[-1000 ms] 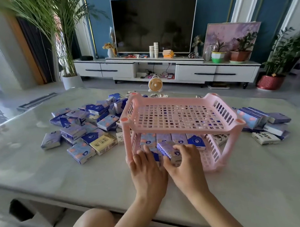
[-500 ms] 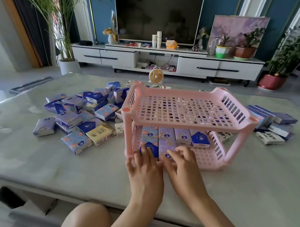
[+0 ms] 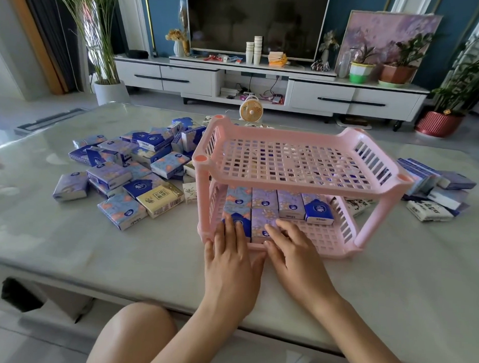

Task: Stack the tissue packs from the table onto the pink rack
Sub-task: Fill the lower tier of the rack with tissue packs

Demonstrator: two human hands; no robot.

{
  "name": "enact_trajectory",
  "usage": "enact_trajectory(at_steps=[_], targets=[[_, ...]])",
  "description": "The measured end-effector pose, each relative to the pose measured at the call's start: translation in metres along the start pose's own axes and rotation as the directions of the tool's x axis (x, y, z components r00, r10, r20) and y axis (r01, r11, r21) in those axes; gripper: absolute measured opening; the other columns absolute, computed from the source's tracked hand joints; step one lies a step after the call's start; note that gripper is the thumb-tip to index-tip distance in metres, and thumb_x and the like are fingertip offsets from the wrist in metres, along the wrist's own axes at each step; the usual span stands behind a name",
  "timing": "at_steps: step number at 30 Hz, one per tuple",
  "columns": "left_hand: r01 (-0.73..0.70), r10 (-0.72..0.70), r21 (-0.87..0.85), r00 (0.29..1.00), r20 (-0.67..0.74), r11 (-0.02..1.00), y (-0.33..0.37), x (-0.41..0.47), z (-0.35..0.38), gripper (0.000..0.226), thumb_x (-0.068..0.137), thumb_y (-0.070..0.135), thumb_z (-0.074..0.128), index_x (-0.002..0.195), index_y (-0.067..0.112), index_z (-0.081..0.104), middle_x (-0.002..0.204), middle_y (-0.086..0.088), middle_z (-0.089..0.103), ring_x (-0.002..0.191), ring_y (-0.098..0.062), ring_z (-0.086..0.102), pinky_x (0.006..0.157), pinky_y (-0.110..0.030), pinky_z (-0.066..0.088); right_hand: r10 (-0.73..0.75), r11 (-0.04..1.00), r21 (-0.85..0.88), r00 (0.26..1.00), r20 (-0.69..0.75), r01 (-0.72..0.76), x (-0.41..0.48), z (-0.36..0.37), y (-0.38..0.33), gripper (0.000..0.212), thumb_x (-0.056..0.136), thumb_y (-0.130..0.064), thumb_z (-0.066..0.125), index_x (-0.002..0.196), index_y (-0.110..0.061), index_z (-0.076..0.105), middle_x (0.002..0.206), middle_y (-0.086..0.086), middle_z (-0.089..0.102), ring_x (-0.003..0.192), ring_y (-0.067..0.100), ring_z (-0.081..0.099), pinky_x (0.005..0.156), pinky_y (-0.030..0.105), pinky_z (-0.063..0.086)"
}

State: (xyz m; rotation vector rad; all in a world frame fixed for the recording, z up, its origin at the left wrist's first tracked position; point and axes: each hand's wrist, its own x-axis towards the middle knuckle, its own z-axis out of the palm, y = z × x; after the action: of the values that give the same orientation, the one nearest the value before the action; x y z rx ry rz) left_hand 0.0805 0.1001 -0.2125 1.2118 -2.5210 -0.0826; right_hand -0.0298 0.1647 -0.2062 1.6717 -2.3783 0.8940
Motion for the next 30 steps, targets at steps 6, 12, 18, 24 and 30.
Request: enact_trajectory(at_steps=[6, 12, 18, 24, 30], targets=[[-0.009, 0.009, 0.002, 0.993, -0.115, 1.000, 0.001, -0.003, 0.003, 0.069, 0.077, 0.047, 0.034, 0.123, -0.001, 0.056, 0.128, -0.021, 0.055, 0.115, -0.036, 0.055, 0.084, -0.051, 0.049, 0.027, 0.997, 0.067, 1.000, 0.009, -0.028, 0.000, -0.009, 0.005, 0.050, 0.091, -0.039, 0.039, 0.131, -0.013, 0.052, 0.134, 0.009, 0.052, 0.124, 0.025, 0.048, 0.103, 0.035, 0.034], [-0.098, 0.097, 0.009, 0.964, -0.250, 0.995, 0.018, -0.013, 0.006, 0.064, 0.082, 0.045, 0.034, 0.129, 0.006, 0.054, 0.137, -0.018, 0.047, 0.131, -0.032, 0.030, 0.106, -0.051, 0.017, 0.207, 0.962, -0.164, 0.975, -0.084, -0.218, 0.010, -0.023, 0.031, 0.022, 0.087, -0.009, 0.056, 0.105, 0.003, 0.061, 0.108, 0.019, 0.060, 0.100, 0.038, 0.058, 0.085, 0.042, 0.047], [-0.142, 0.143, 0.019, 0.977, -0.157, 0.990, 0.020, -0.003, 0.013, 0.060, 0.081, 0.049, 0.035, 0.125, 0.015, 0.056, 0.133, -0.025, 0.049, 0.122, -0.043, 0.047, 0.097, -0.061, 0.035, 0.276, 0.927, -0.259, 0.961, -0.016, -0.270, 0.022, -0.020, 0.030, 0.052, 0.095, -0.020, 0.041, 0.142, -0.003, 0.027, 0.153, 0.022, 0.010, 0.143, 0.032, 0.007, 0.115, 0.036, 0.006], [-0.120, 0.120, 0.002, 0.987, -0.104, 0.993, 0.018, -0.003, 0.011, 0.062, 0.081, 0.051, 0.033, 0.120, 0.013, 0.062, 0.127, -0.028, 0.053, 0.117, -0.048, 0.049, 0.092, -0.064, 0.037, 0.395, 0.910, -0.173, 0.915, 0.082, -0.377, 0.040, -0.012, 0.029, 0.044, 0.095, -0.021, 0.035, 0.134, -0.001, 0.035, 0.149, 0.020, 0.023, 0.140, 0.032, 0.012, 0.114, 0.041, 0.015], [-0.138, 0.135, -0.014, 0.982, -0.130, 0.990, 0.015, -0.003, 0.013, 0.061, 0.081, 0.052, 0.033, 0.116, 0.014, 0.065, 0.125, -0.027, 0.055, 0.115, -0.047, 0.052, 0.090, -0.063, 0.039, 0.363, 0.923, -0.190, 0.922, 0.138, -0.335, 0.041, -0.015, 0.035, 0.048, 0.096, -0.024, 0.038, 0.139, -0.002, 0.031, 0.151, 0.013, 0.023, 0.142, 0.027, 0.010, 0.115, 0.037, 0.014]])
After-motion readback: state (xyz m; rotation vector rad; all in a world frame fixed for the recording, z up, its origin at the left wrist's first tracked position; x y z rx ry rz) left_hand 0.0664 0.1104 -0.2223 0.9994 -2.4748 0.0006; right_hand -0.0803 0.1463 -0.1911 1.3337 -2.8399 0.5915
